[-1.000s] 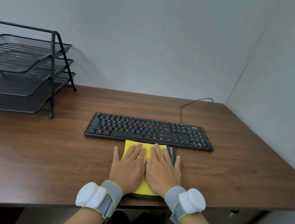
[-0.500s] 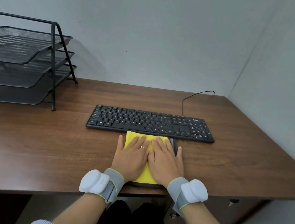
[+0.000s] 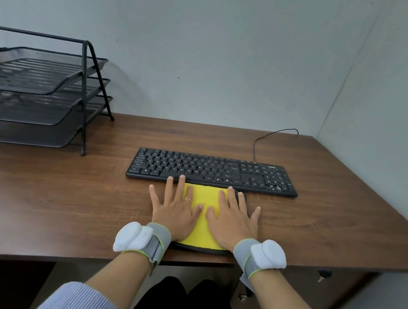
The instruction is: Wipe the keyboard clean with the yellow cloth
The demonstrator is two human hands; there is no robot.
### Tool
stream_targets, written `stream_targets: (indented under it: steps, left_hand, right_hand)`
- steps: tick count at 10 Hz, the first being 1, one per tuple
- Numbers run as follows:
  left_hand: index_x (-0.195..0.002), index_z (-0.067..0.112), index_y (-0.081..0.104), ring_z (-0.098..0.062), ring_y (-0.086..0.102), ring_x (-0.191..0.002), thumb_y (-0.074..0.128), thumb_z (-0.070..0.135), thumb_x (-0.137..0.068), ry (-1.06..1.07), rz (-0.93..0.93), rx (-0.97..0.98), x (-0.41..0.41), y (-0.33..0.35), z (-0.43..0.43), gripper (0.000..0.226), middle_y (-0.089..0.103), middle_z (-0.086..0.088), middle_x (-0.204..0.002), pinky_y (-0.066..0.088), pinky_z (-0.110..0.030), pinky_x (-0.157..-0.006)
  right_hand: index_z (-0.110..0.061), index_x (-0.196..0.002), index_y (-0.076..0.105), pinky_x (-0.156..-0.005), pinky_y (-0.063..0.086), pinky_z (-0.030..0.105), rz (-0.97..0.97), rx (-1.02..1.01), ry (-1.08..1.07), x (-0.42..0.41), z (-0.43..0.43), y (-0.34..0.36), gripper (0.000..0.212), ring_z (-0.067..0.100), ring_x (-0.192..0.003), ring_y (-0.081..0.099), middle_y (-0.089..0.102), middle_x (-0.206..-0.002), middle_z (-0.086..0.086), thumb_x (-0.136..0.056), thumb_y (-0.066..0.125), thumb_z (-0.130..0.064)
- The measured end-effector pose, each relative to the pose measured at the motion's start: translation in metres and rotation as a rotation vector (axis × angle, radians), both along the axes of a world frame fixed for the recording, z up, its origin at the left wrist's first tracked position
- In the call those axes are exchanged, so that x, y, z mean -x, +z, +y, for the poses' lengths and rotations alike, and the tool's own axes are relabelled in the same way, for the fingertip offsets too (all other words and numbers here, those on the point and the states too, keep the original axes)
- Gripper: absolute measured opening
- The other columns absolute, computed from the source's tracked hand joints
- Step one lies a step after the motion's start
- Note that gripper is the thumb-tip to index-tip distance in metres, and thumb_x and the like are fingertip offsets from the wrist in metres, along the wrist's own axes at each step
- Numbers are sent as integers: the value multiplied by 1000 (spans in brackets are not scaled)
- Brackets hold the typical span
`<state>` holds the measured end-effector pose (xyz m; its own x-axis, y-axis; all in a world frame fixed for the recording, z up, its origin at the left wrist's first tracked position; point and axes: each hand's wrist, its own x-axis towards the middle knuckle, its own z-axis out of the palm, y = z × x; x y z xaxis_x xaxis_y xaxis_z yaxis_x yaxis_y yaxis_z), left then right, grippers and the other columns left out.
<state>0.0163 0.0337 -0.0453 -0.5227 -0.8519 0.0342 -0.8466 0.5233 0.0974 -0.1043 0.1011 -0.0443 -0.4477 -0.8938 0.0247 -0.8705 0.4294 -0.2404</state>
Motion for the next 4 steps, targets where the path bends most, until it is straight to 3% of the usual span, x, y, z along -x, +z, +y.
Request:
stream_targets:
  steps: [2, 4]
  left_hand:
    - [-149, 21, 0, -31, -20, -141, 14, 50, -97, 120, 23, 53, -18, 7, -9, 62, -19, -9, -156, -9, -65, -106]
    - [-146, 23, 21, -33, -8, -143, 39, 28, -96, 114, -33, 233, -40, 22, -27, 54, -3, -11, -157, -2, -63, -110]
  right_hand:
    - [-26, -146, 11, -113, -3, 61, -34, 4, 14, 2, 1, 4, 60, 18, -146, -4, -2, -159, -8, -92, 20, -50]
    - [-25, -147, 11, -113, -5, 60, -179, 9, 23, 7, -3, 17, 62, 19, -146, -4, 2, -159, -8, -92, 30, -48]
